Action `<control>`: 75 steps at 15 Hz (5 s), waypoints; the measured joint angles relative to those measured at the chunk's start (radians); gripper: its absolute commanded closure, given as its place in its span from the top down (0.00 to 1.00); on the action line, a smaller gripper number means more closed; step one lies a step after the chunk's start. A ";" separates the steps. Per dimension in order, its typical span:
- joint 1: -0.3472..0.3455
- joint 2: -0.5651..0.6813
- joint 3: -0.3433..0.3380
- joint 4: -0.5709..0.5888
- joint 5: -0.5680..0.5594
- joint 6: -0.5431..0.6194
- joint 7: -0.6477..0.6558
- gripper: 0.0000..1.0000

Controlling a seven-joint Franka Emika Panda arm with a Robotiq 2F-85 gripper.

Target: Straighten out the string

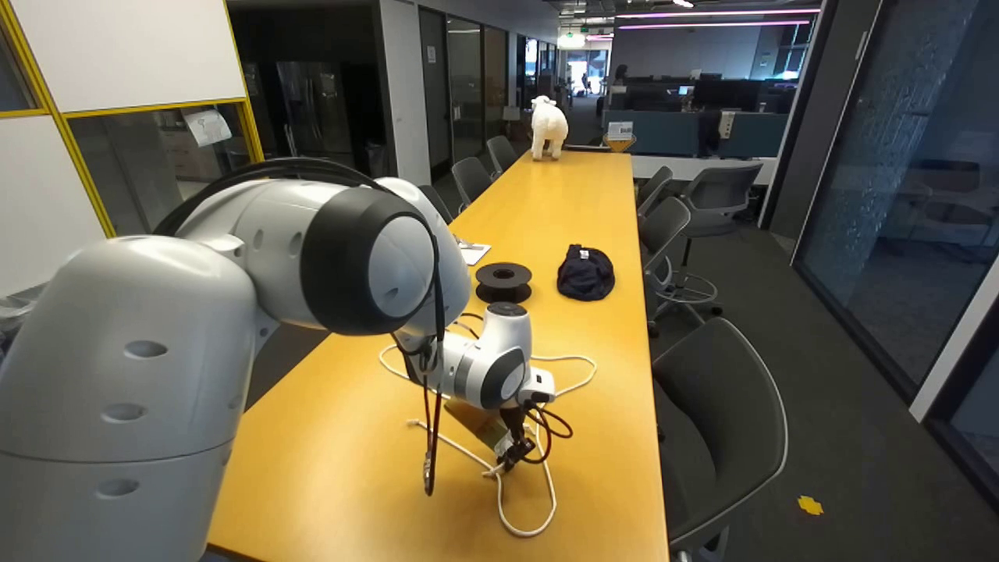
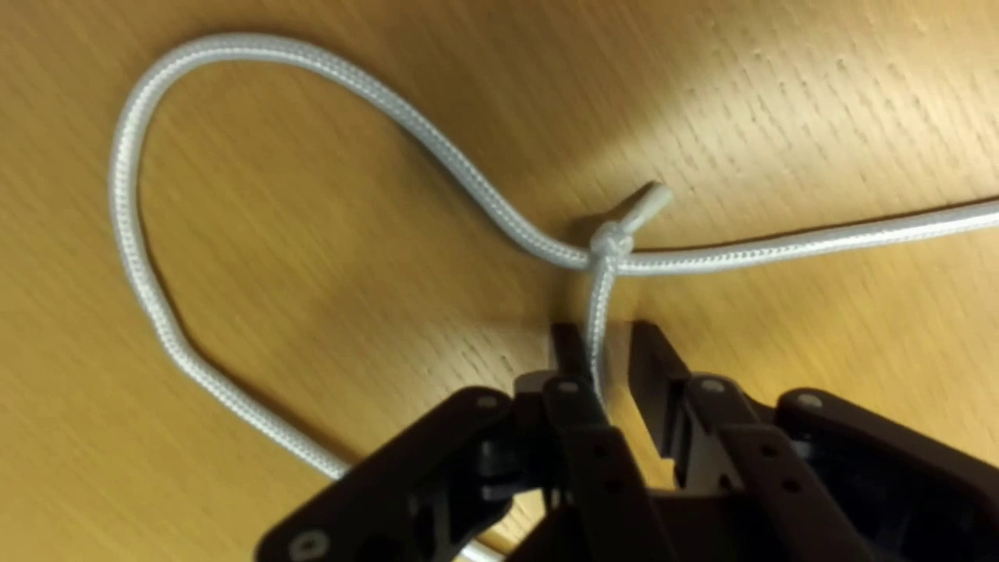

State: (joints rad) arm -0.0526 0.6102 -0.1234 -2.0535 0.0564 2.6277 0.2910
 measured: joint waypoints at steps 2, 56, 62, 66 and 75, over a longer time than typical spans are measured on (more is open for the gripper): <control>0.000 -0.001 0.000 0.000 0.000 -0.007 -0.005 0.00; -0.070 -0.140 0.051 0.022 -0.215 -0.448 -0.617 1.00; 0.039 -0.436 0.064 -0.171 -0.215 -0.616 -0.285 1.00; 0.072 -0.650 0.096 -0.318 -0.207 -0.609 -0.080 1.00; 0.052 -1.125 0.105 -0.482 -0.192 -0.669 -0.034 1.00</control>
State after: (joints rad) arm -0.0001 -0.5150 -0.0182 -2.5356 -0.1354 1.9586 0.2571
